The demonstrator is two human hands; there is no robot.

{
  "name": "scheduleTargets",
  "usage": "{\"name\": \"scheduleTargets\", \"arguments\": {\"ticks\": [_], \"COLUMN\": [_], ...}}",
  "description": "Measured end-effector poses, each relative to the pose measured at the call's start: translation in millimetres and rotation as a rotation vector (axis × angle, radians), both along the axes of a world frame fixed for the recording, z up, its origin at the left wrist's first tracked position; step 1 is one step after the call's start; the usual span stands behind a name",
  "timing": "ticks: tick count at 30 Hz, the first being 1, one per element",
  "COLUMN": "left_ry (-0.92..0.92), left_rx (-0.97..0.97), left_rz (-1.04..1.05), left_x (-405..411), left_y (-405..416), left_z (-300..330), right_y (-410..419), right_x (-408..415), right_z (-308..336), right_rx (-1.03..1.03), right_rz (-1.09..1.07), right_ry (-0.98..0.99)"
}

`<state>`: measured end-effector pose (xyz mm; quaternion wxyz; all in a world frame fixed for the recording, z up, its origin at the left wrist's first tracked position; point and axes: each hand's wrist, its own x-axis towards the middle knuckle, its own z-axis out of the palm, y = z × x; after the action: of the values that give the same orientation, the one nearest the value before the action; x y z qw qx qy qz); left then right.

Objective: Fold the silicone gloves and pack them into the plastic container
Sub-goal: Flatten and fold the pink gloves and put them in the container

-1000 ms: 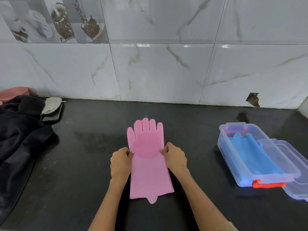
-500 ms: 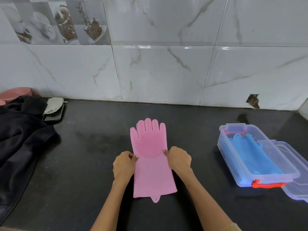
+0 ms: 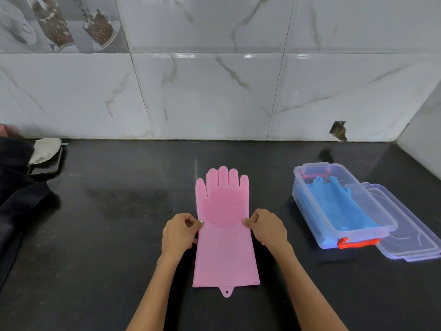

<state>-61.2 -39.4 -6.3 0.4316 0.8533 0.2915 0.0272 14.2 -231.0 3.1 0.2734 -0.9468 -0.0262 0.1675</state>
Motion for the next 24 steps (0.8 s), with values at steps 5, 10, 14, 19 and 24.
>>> {"name": "scheduleTargets", "arguments": {"ticks": [5,10,14,19,24], "left_ry": [0.003,0.018,-0.053,-0.217,-0.072], "left_rx": [0.013,-0.006,0.156,0.617,0.826], "left_rz": [-0.018,-0.012,0.016,-0.306,-0.716], "left_x": [2.0,3.1,-3.5,-11.5,-10.7], "left_y": [1.0,0.8,-6.2,-3.1,27.0], "left_z": [-0.9,-1.1,-1.8,-8.2,-5.9], "right_y": [1.9,1.0,-3.9,-27.2,-42.2], "right_x": [-2.1,0.0,-3.4,-0.1,7.8], "right_z": [-3.5,-9.7,-16.5,-23.3,-18.4], "right_rx": [-0.049,-0.041,0.054,-0.119,-0.255], "right_rz": [0.008,-0.001,0.102,0.575,0.858], "right_ry": [-0.066,-0.129,-0.331,-0.543,-0.575]}}
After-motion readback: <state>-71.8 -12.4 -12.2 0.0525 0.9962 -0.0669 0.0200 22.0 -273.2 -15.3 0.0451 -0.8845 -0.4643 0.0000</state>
